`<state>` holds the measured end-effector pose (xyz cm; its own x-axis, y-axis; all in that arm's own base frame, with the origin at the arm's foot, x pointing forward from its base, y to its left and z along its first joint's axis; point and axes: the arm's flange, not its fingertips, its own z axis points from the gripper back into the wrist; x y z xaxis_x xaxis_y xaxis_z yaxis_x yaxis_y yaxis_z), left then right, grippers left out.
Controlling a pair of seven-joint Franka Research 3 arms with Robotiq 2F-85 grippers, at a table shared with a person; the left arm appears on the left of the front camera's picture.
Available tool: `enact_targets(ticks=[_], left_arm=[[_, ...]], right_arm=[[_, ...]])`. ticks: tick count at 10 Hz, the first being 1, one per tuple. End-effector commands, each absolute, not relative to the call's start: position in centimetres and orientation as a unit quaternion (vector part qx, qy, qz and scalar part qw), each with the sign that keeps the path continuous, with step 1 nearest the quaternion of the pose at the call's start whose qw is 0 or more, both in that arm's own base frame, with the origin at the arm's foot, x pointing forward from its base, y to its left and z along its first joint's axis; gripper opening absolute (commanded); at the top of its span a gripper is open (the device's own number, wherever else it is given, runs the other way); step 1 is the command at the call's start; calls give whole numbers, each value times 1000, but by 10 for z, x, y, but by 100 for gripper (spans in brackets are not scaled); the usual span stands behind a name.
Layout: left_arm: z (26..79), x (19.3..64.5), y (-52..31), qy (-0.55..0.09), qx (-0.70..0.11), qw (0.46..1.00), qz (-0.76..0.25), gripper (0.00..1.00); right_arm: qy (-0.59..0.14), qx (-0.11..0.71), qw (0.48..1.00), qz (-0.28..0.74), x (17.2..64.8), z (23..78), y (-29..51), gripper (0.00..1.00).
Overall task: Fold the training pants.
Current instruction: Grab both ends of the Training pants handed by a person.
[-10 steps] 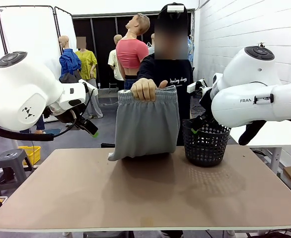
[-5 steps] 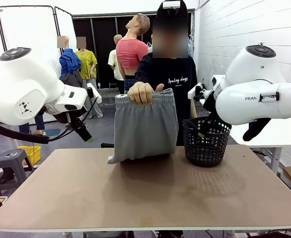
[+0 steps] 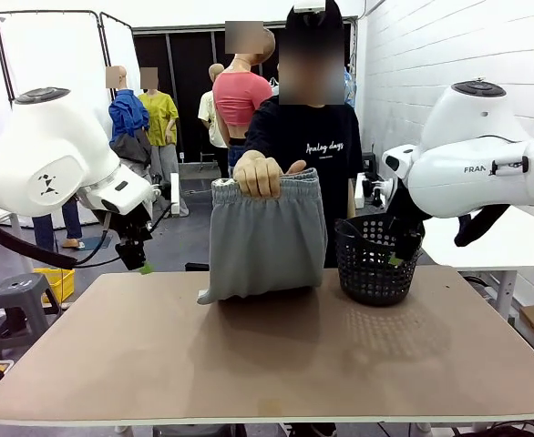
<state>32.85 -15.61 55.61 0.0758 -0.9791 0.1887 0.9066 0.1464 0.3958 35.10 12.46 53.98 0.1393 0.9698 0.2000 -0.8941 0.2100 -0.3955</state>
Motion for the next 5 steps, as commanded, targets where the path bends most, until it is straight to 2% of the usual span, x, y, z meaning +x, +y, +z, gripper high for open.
enact_targets(ticks=[1, 2, 3, 5], left_arm=[[562, 330, -153, -199, 77, 718, -663, 100], [556, 329, -156, -207, 87, 728, -647, 100], [556, 329, -156, -207, 87, 728, -647, 100], [556, 329, -156, -207, 87, 728, -647, 100]], right_arm=[[-208, -116, 734, 636, 353, 543, 123, 100], [-234, -140, 749, 604, 345, 551, 122, 100], [-205, -95, 739, 635, 351, 539, 125, 100], [-205, -95, 739, 635, 351, 539, 125, 100]])
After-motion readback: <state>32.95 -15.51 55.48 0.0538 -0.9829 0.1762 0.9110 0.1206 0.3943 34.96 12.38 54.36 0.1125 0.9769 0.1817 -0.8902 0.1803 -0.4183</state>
